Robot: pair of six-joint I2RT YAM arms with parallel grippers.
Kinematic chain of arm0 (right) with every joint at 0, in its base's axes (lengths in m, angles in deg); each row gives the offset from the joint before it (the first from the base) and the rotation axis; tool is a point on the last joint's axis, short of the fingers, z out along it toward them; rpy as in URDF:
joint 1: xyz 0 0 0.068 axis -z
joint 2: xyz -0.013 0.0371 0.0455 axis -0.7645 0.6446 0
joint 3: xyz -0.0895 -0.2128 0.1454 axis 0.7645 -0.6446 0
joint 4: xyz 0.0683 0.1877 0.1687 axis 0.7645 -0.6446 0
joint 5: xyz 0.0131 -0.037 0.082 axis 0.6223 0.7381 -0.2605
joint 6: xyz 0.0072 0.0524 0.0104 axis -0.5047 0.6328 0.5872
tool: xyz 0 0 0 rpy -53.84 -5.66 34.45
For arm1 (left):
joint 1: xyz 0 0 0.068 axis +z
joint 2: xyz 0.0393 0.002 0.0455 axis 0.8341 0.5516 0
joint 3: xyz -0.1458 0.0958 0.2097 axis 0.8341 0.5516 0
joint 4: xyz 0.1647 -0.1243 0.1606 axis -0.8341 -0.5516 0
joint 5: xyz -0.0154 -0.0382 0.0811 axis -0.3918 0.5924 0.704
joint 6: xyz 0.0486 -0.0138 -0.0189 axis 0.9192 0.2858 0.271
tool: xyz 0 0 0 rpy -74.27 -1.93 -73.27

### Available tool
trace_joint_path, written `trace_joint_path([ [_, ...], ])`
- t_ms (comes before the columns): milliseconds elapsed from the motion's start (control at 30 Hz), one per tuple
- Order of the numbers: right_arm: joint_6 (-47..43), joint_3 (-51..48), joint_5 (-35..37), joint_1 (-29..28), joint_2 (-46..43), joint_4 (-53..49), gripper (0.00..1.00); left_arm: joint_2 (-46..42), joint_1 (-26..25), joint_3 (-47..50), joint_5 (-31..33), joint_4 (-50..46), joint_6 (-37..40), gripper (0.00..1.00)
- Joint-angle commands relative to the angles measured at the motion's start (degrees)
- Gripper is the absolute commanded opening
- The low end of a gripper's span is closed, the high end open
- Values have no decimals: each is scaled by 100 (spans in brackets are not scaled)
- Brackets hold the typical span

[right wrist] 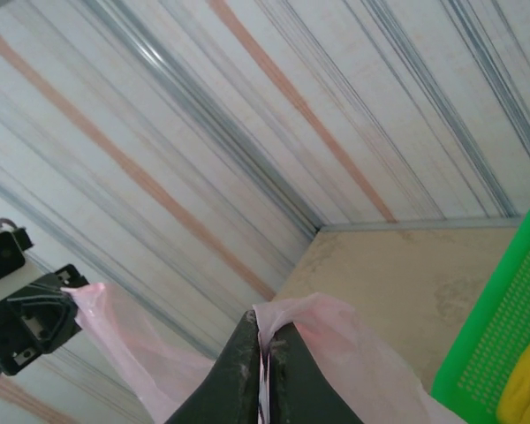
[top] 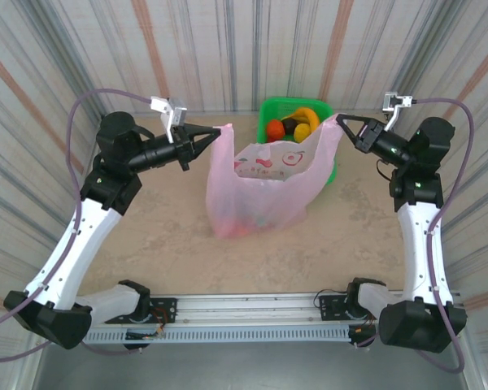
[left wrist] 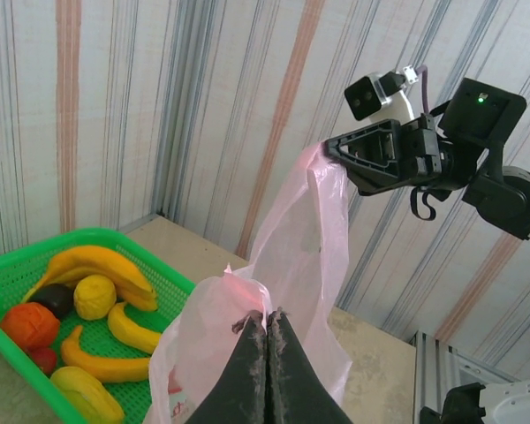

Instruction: Place the fake fruits into the plastic bag and tie a complex knot

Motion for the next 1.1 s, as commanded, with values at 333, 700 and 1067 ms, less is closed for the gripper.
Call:
trace_joint_path([
  [333,-1138,323,278,272,-449,-1254,39,-57,136,62,172,204,-120,0],
  [700,-2676,929,893,-2950,-244,-1788,66,-30,150,141,-113,413,-277,0],
  [1067,-3338,1661,1917,-4442,1083,-2110,75,-104,149,216,-237,403,-280,0],
])
